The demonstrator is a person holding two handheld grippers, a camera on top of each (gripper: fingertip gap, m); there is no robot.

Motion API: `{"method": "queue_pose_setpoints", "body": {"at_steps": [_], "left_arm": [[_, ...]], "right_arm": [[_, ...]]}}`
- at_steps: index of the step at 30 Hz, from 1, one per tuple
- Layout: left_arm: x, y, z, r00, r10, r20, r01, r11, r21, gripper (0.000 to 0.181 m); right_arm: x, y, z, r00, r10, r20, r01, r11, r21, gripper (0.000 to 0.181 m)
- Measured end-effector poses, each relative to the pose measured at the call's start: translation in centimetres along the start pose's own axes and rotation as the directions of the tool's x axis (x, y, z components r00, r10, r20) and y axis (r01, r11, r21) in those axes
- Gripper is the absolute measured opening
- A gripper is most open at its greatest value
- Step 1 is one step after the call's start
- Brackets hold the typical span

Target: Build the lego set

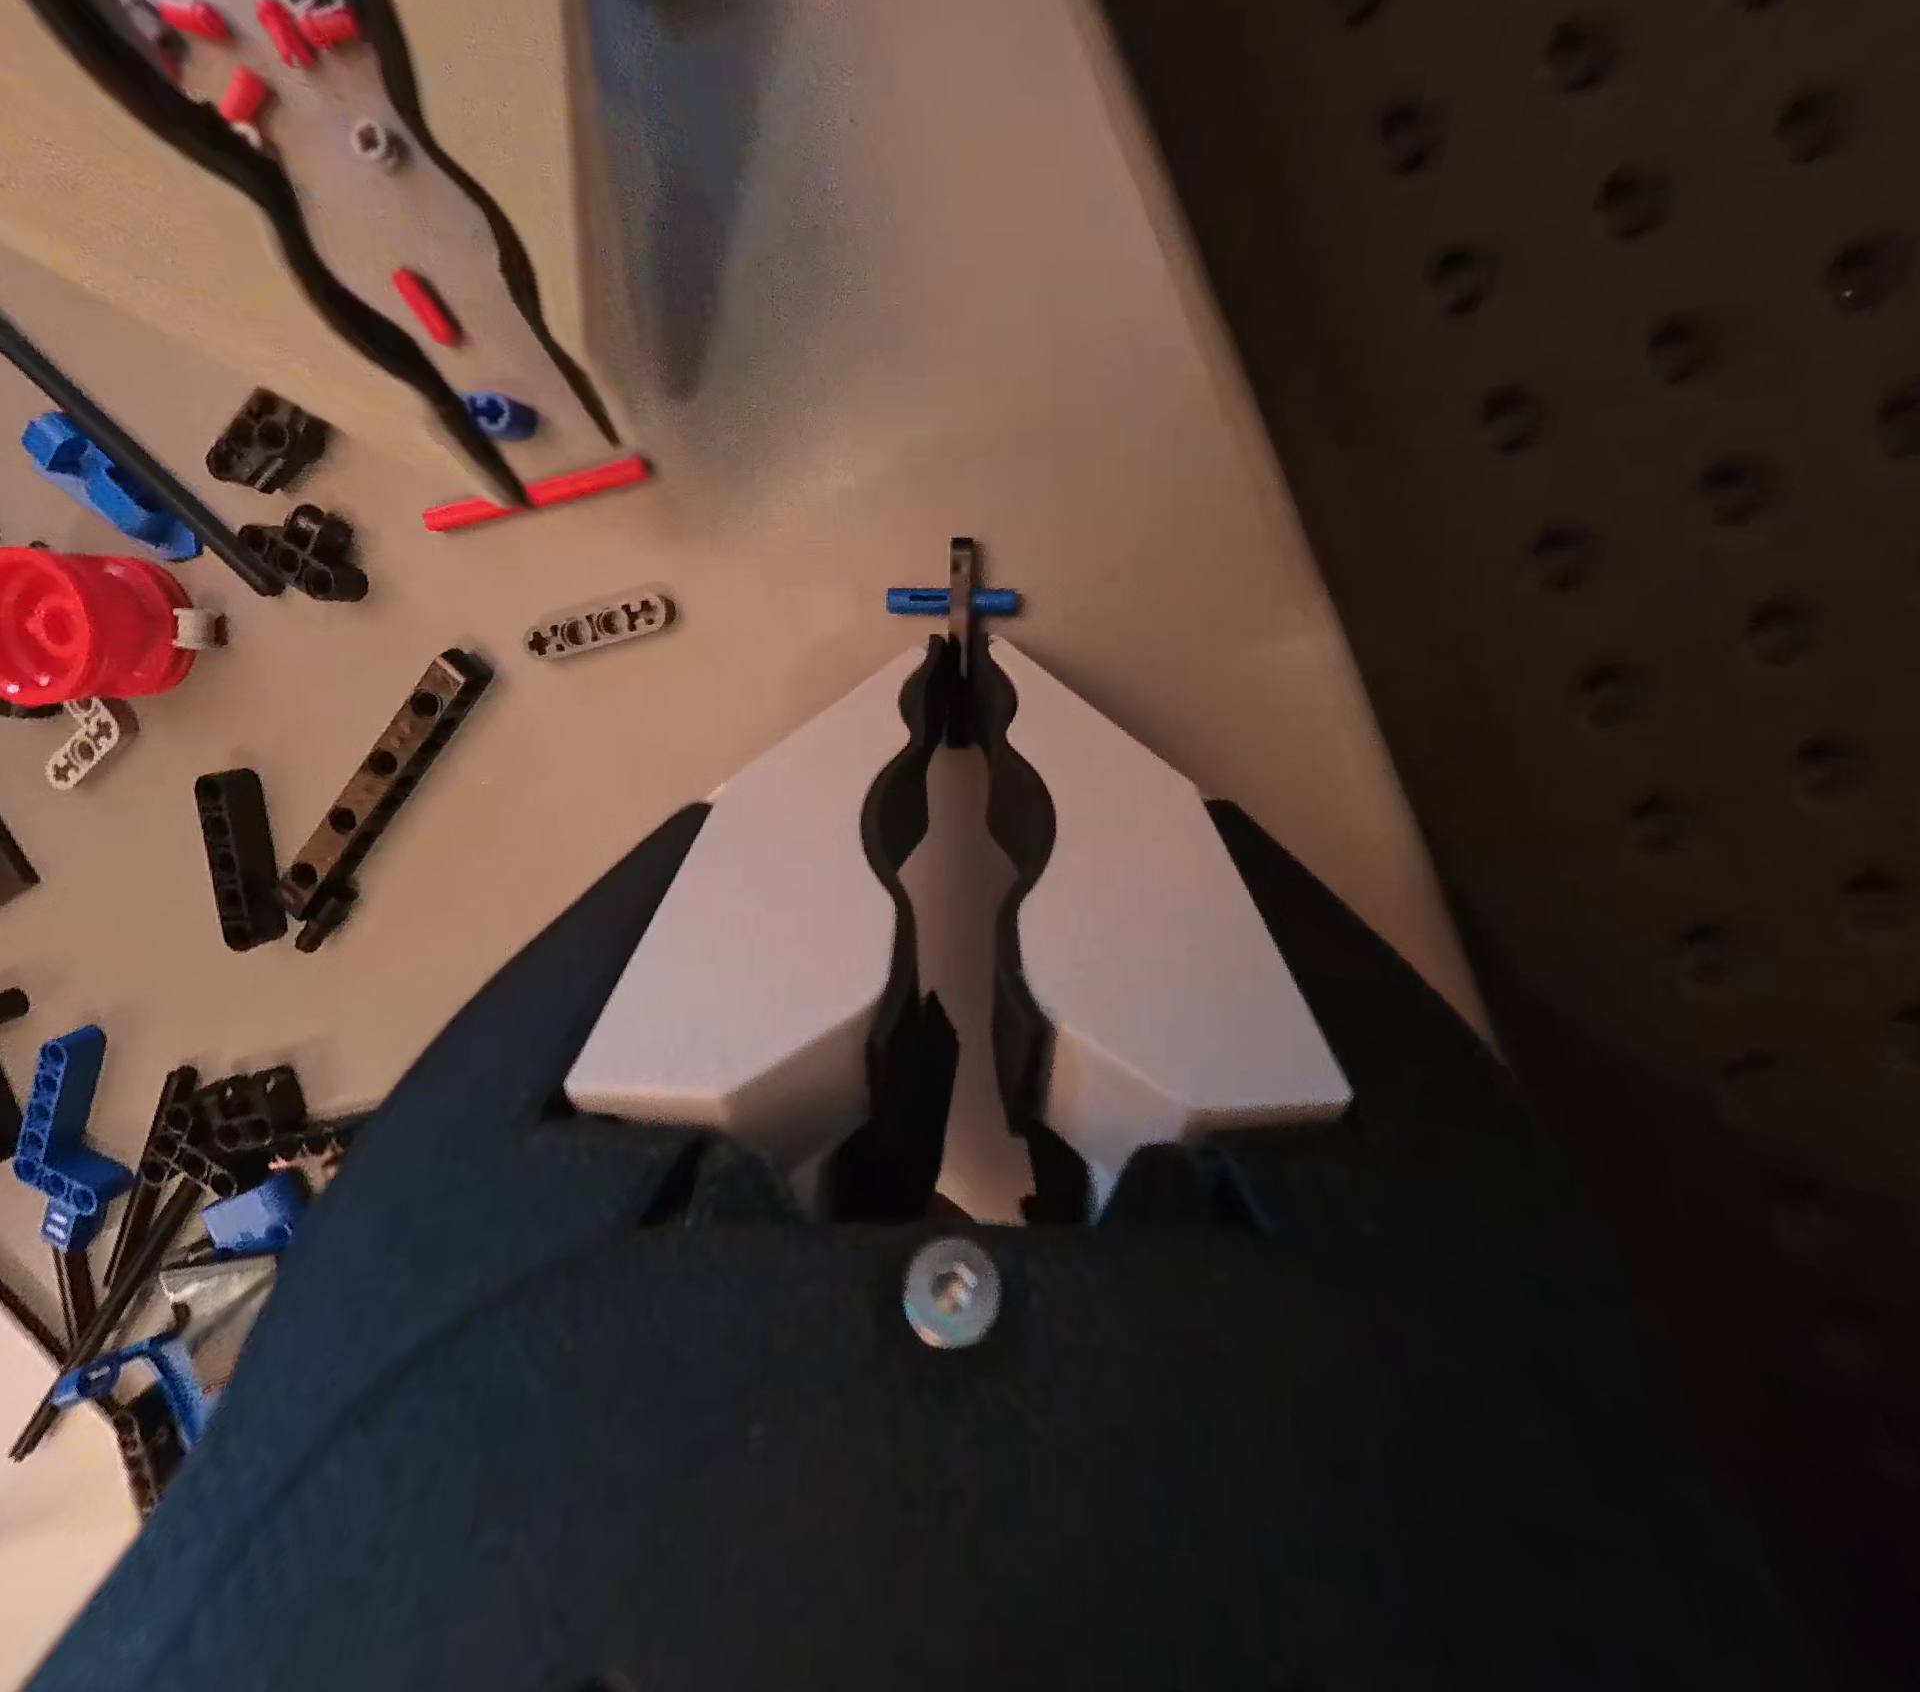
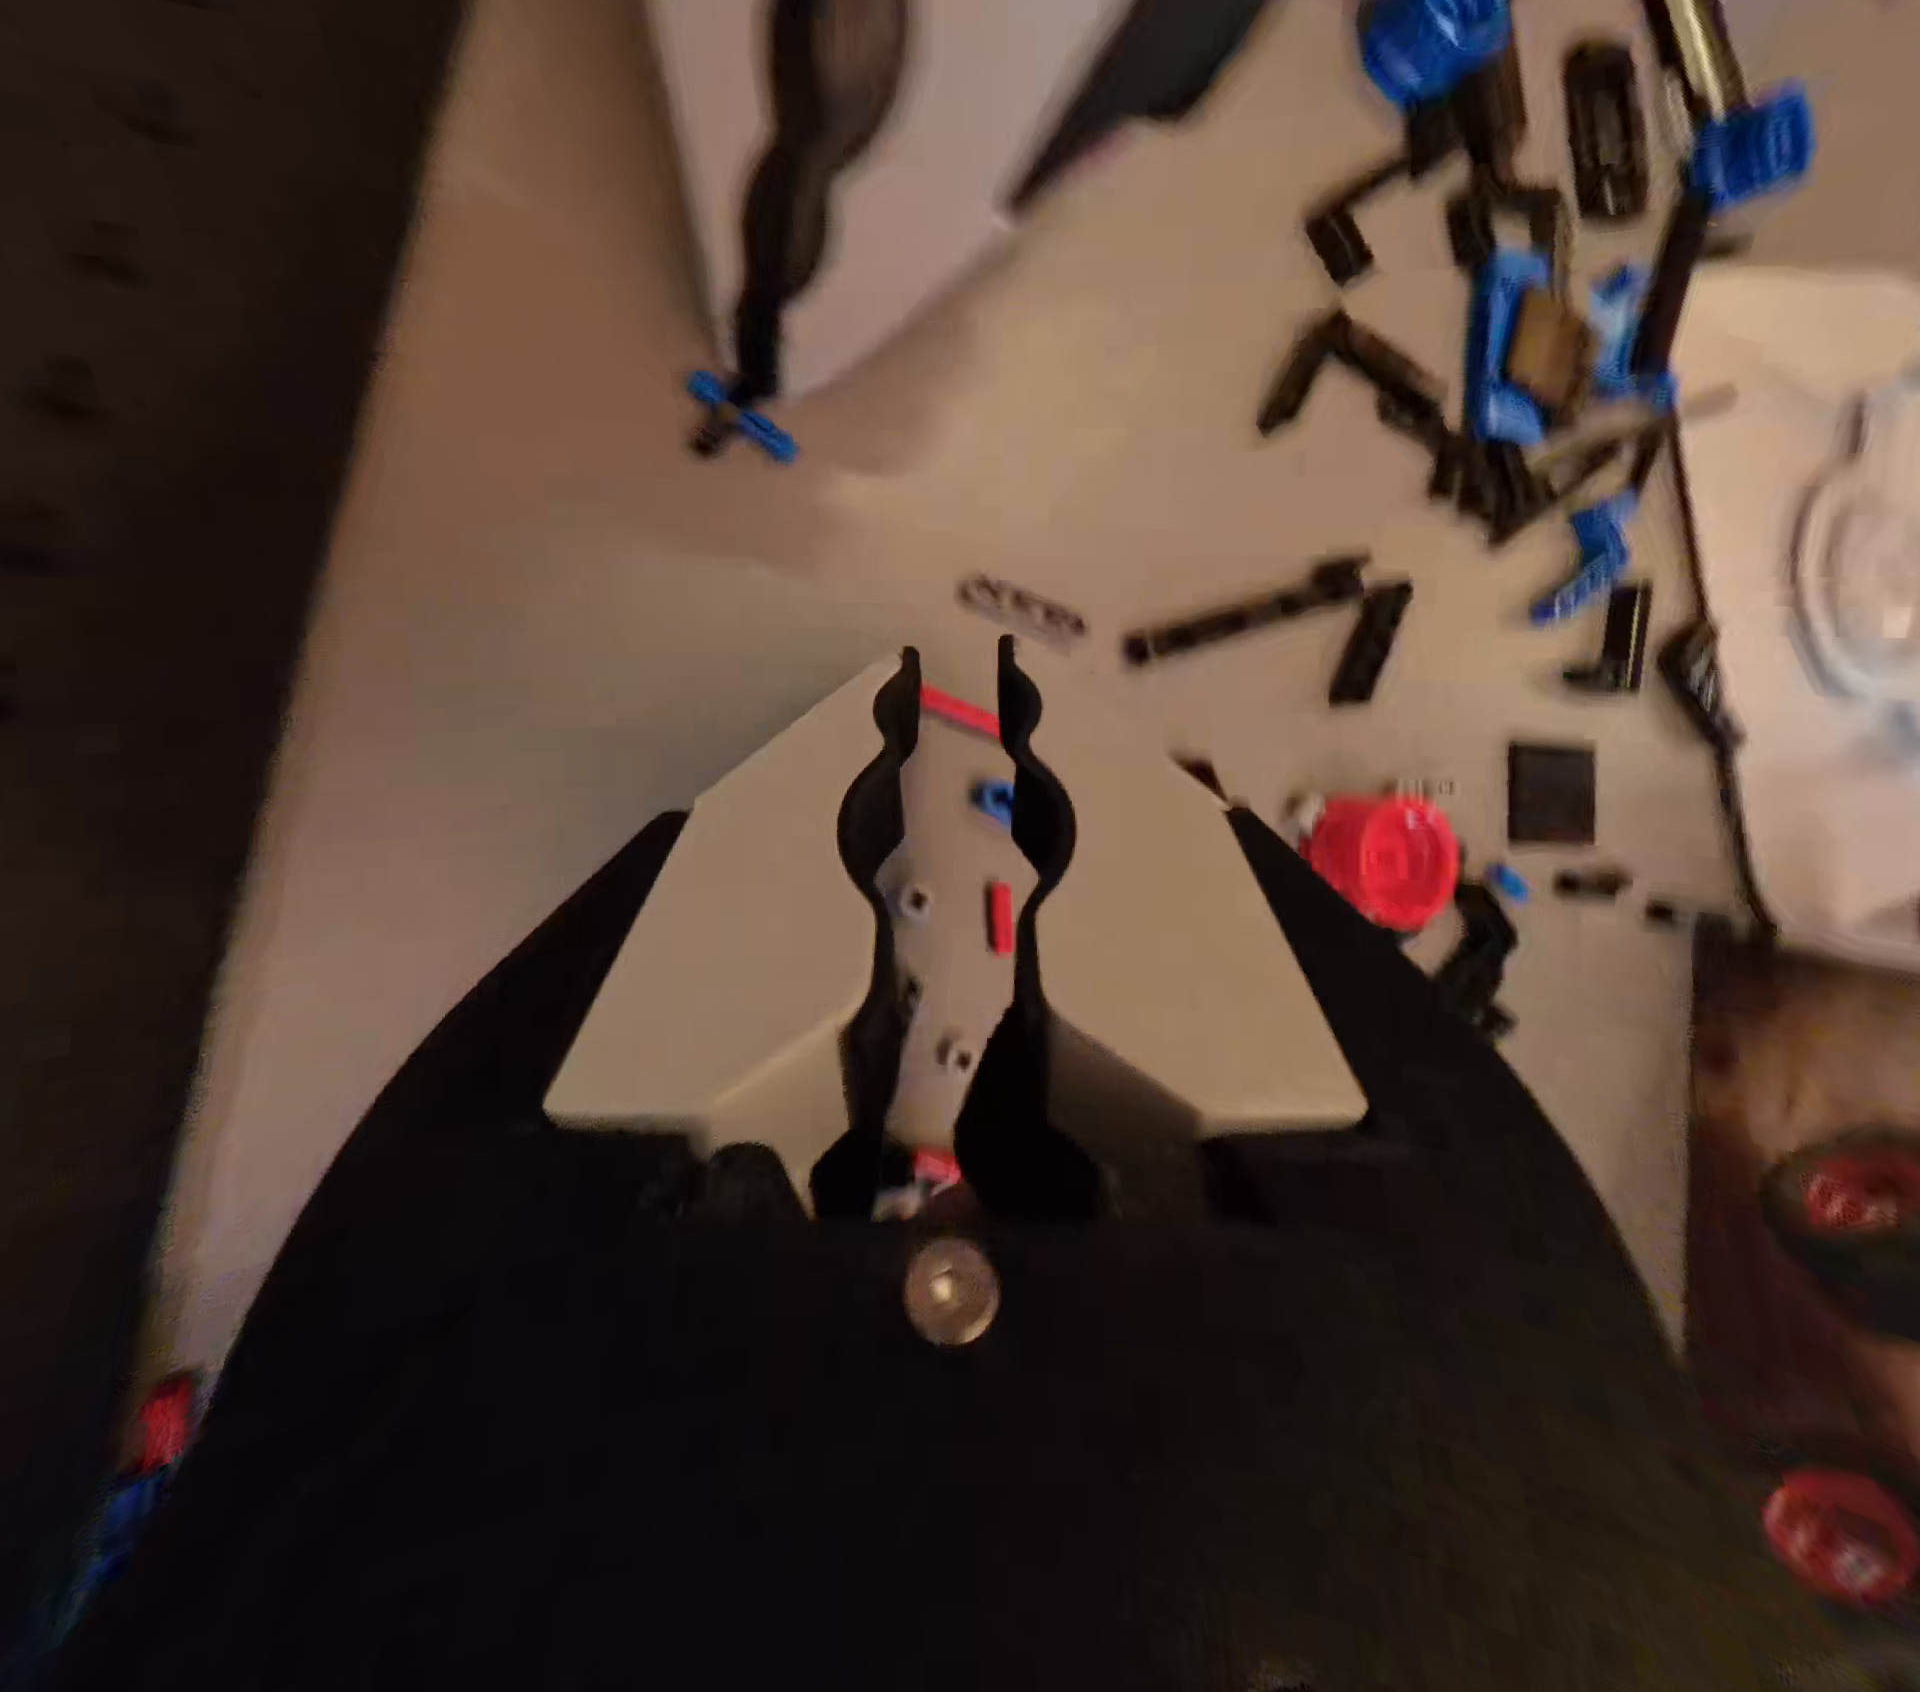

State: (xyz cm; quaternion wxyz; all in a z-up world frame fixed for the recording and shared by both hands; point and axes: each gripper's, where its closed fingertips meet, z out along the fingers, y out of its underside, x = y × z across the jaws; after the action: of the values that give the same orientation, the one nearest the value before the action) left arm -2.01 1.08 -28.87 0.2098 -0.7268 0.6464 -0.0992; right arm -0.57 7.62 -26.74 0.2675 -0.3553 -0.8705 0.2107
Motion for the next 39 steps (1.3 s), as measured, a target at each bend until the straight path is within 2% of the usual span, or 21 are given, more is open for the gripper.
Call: {"method": "queue_pose_setpoints", "body": {"at_steps": [3, 6, 9, 12, 17, 21, 25, 28, 30, 32, 33, 34, 39], "left_arm": [[-0.3, 0.1, -0.1, 0.998, -0.043, 0.036, 0.043, 0.999, 0.006, 0.006], [-0.3, 0.2, -0.1, 0.997, -0.061, 0.051, 0.060, 0.998, 0.024, 0.008], [-0.6, 0.2, -0.2, 0.995, -0.077, 0.067, 0.075, 0.997, 0.027, 0.012], [-1.0, 0.3, -0.3, 0.991, -0.093, 0.095, 0.091, 0.996, 0.027, 0.019], [-1.5, 0.4, -0.7, 0.982, -0.134, 0.137, 0.128, 0.990, 0.052, 0.036], [-4.6, -0.8, -2.1, 0.929, -0.221, 0.296, 0.175, 0.969, 0.173, 0.030], [-6.7, -1.1, -2.7, 0.877, -0.199, 0.438, 0.137, 0.976, 0.170, 0.027], [-6.2, -2.0, -2.6, 0.880, -0.118, 0.460, 0.053, 0.987, 0.151, 0.001], [-6.1, -2.0, -2.5, 0.870, -0.054, 0.490, 0.007, 0.995, 0.098, 0.000], [-6.2, -2.0, -2.6, 0.860, -0.049, 0.507, 0.000, 0.995, 0.095, 0.000], [-6.1, -2.1, -2.6, 0.868, -0.069, 0.492, 0.013, 0.993, 0.115, 0.000], [-5.7, -2.3, -2.5, 0.882, -0.093, 0.463, 0.027, 0.989, 0.147, 0.000], [-5.5, -4.2, -4.0, 0.870, -0.078, 0.487, -0.058, 0.964, 0.259, 0.000]], "right_arm": [[1.3, 2.3, 0.1, 0.991, 0.127, -0.044, -0.129, 0.990, -0.063, 0.021], [1.8, 2.8, 0.7, 0.989, 0.142, -0.030, -0.144, 0.987, -0.071, 0.029], [2.0, 2.7, 1.2, 0.988, 0.148, 0.036, -0.145, 0.987, -0.075, 0.025], [1.6, 2.2, 1.7, 0.983, 0.135, 0.124, -0.127, 0.989, -0.072, 0.004], [1.4, 1.9, 1.8, 0.982, 0.110, 0.151, -0.101, 0.993, -0.067, 0.000], [0.8, 0.7, 1.5, 0.972, 0.172, 0.158, -0.174, 0.985, 0.001, 0.000], [0.7, -0.9, 0.4, 0.958, 0.242, 0.154, -0.256, 0.964, 0.075, 0.000], [0.9, -1.5, -0.3, 0.946, 0.290, 0.143, -0.307, 0.945, 0.112, 0.001], [1.0, -2.1, -1.0, 0.936, 0.319, 0.151, -0.341, 0.927, 0.154, 0.000], [1.2, -2.5, -1.5, 0.937, 0.324, 0.131, -0.345, 0.919, 0.192, 0.000], [1.2, -2.5, -1.6, 0.945, 0.312, 0.102, -0.326, 0.926, 0.189, 0.003], [1.2, -2.5, -1.7, 0.953, 0.292, 0.077, -0.301, 0.935, 0.189, 0.014], [0.8, -3.3, -2.3, 0.951, 0.304, 0.056, -0.308, 0.920, 0.243, 0.018]]}}
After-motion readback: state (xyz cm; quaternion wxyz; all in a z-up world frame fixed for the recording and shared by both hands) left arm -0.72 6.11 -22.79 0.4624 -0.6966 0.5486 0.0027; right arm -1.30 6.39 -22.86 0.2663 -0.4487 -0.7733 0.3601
